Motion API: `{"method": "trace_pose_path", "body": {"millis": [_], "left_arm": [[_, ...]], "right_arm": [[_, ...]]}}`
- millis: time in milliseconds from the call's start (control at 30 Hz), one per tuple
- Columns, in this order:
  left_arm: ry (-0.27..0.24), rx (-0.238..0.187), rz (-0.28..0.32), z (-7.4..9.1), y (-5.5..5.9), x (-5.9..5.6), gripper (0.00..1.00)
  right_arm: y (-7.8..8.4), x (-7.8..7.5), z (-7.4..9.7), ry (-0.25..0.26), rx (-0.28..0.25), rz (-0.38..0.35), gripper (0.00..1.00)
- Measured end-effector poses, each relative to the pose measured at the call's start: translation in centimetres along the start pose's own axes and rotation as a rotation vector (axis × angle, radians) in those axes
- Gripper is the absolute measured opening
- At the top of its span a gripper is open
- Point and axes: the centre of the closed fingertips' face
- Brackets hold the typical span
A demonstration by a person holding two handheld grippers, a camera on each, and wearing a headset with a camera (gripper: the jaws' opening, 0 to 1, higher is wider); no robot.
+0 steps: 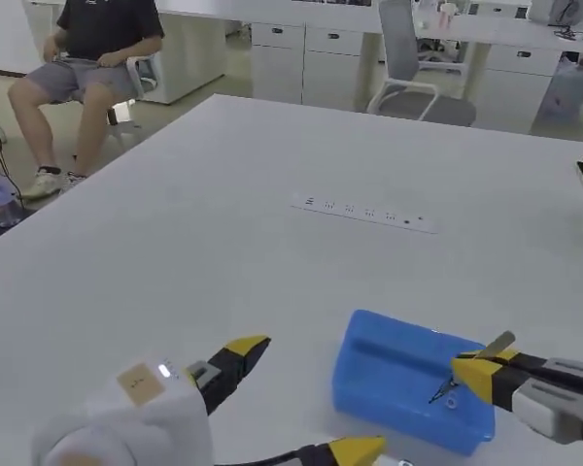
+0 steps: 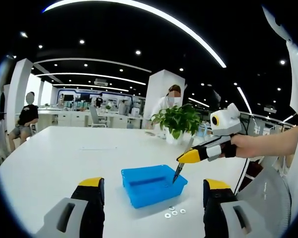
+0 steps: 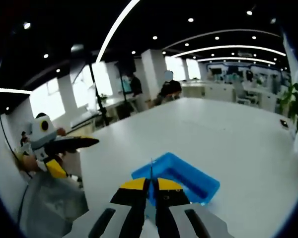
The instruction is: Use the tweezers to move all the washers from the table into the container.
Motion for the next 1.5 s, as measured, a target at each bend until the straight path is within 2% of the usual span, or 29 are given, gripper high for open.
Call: {"method": "trace_pose_path", "body": {"millis": [267, 500, 633, 900, 1000, 1100, 1233, 1267, 1367, 1500], "left_arm": [[0.001, 0.01, -0.004, 0.0, 0.2, 0.1, 0.81], [0.005, 0.03, -0.009, 0.0, 0.5, 0.0, 0.79], [0.006, 0.037, -0.017, 0.0, 0.7, 0.0, 0.79], [0.012, 0.049, -0.025, 0.0, 0.9, -0.1, 0.77], [0.013, 0.053, -0.027, 0.0, 1.0, -0.1, 0.77], [0.012, 0.06, -0.033, 0.0, 1.1, -0.2, 0.76], [0.014, 0.062, -0.035, 0.0, 1.1, -0.2, 0.76], [0.014, 0.063, -0.036, 0.0, 1.1, -0.2, 0.76], [0.014, 0.067, -0.038, 0.1, 1.2, -0.2, 0.76], [0.016, 0.073, -0.041, 0.0, 1.4, -0.2, 0.75]], "right_arm": [[3.8, 0.2, -0.4, -0.013, 0.057, -0.073, 0.03], [6.6, -0.1, -1.0, -0.005, 0.122, -0.097, 0.03], [7.3, -0.2, -0.9, 0.007, 0.14, -0.082, 0.03], [7.6, -0.2, -0.7, 0.007, 0.145, -0.083, 0.03], [7.9, 0.1, -0.8, 0.002, 0.157, -0.065, 0.03], [8.2, 0.4, -0.8, 0.0, 0.173, -0.008, 0.03], [8.3, 0.8, -0.8, 0.005, 0.206, 0.164, 0.03], [8.3, 0.9, -0.8, 0.007, 0.21, 0.187, 0.03], [8.4, 1.3, -1.0, 0.008, 0.207, 0.197, 0.03], [8.3, 1.0, -0.9, 0.017, 0.19, 0.17, 0.03]]}}
Point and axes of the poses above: the centre of the closed fingertips' face, and the gripper's own axes: z roughly backward along the fingers, x roughly to its left, y roughly out of its underside, and after that the axes turned 12 degrees about -z, right-handed
